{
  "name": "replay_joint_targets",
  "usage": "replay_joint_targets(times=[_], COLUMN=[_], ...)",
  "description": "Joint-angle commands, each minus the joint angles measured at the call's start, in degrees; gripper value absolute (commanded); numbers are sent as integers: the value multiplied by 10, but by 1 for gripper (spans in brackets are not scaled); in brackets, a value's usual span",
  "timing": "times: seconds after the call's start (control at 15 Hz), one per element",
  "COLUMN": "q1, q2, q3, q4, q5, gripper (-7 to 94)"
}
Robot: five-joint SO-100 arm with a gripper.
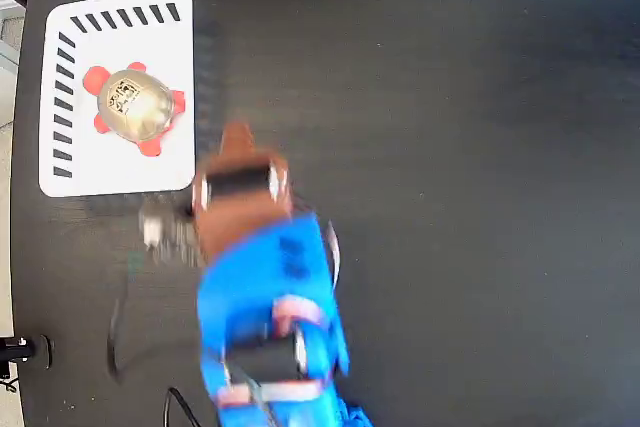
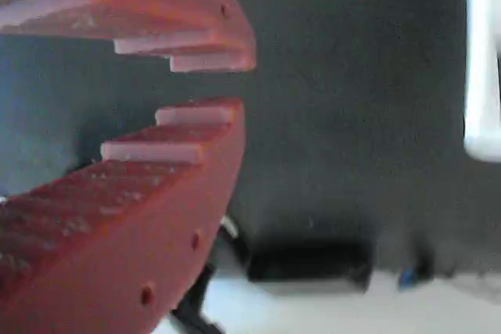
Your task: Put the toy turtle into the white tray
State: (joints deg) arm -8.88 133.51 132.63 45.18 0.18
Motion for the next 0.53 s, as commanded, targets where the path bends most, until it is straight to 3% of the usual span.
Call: replay_joint_targets(times=[0.0, 0.33, 0.47], q1=[-38, 18, 44], q2=[143, 275, 336], q3=[141, 319, 330], q4=[-7, -4, 60], q5=[-3, 20, 14], gripper=[0, 0, 0])
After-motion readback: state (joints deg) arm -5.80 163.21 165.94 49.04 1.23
